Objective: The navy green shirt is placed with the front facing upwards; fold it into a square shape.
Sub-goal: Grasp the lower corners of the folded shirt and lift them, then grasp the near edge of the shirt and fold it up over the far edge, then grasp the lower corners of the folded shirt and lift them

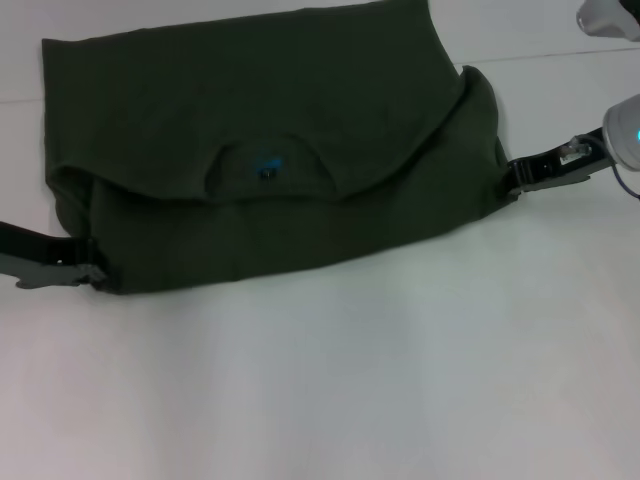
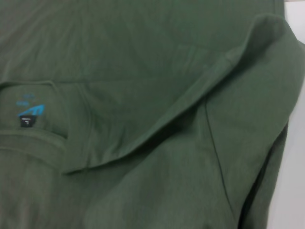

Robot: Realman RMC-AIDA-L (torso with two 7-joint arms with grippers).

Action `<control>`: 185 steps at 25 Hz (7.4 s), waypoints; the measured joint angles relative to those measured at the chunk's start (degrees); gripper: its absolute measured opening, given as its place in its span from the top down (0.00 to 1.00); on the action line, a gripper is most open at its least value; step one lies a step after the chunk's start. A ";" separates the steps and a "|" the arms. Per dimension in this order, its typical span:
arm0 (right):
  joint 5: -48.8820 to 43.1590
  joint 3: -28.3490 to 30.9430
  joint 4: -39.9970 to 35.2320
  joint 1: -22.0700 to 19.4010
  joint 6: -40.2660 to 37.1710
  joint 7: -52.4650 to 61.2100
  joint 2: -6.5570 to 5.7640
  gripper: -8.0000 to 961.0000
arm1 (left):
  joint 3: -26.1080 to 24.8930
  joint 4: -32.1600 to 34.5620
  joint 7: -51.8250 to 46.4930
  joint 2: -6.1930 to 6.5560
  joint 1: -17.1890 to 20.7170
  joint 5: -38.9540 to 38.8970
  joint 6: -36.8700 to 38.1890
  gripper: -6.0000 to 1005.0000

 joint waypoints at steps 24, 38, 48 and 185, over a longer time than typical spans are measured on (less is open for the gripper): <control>-0.27 -3.20 -11.58 -4.22 -26.18 -2.92 1.87 0.97 | -0.72 -8.47 6.03 1.99 4.03 -0.22 27.63 0.99; 8.30 2.47 -27.85 -3.83 -37.75 -2.45 1.14 0.97 | -11.86 -11.80 8.54 5.74 0.39 -0.61 33.48 0.98; 12.52 8.65 -29.75 -4.12 -38.82 -2.25 -1.19 0.97 | -17.84 -15.58 7.94 6.48 -1.05 -0.59 33.43 0.98; -5.00 -7.97 -4.60 4.58 16.18 7.66 -0.62 0.67 | -4.57 -3.46 -6.48 -1.81 -8.26 8.93 -21.90 0.62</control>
